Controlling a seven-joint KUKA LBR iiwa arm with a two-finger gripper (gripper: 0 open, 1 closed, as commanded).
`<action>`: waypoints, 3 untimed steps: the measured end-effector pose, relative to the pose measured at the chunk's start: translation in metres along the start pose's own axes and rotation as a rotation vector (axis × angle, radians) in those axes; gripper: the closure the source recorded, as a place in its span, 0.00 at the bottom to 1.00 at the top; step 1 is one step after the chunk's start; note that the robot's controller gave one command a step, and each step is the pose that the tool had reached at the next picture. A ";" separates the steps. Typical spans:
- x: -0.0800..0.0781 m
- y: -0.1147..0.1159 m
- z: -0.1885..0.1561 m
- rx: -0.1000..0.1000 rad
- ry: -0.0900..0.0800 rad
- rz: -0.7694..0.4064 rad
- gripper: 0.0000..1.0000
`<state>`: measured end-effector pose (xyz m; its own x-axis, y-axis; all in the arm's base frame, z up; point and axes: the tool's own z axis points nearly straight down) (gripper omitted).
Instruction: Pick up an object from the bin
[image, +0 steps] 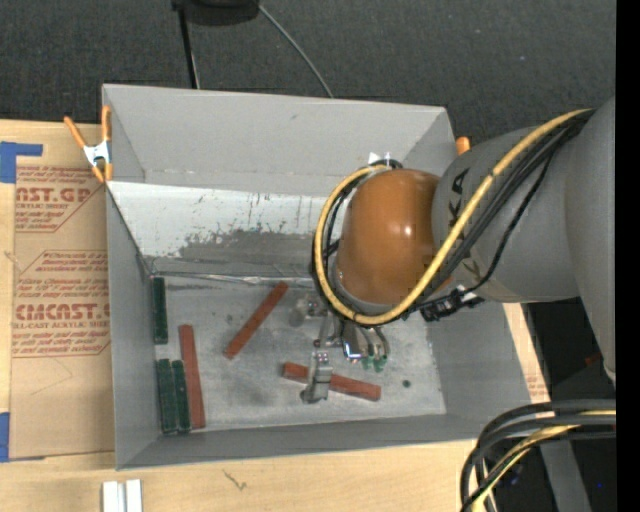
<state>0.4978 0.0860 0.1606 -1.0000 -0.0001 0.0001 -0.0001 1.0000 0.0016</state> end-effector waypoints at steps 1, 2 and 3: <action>0.000 0.000 0.000 0.000 0.000 0.000 0.00; -0.022 -0.019 0.054 -0.002 -0.007 0.043 0.00; -0.025 -0.031 0.091 0.000 0.000 0.138 1.00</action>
Offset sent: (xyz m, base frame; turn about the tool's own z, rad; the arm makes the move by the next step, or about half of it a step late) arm 0.0318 -0.0344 -0.0906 0.0723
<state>0.5228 0.0551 0.0698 -0.9905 0.1376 0.0005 0.1376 0.9905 0.0013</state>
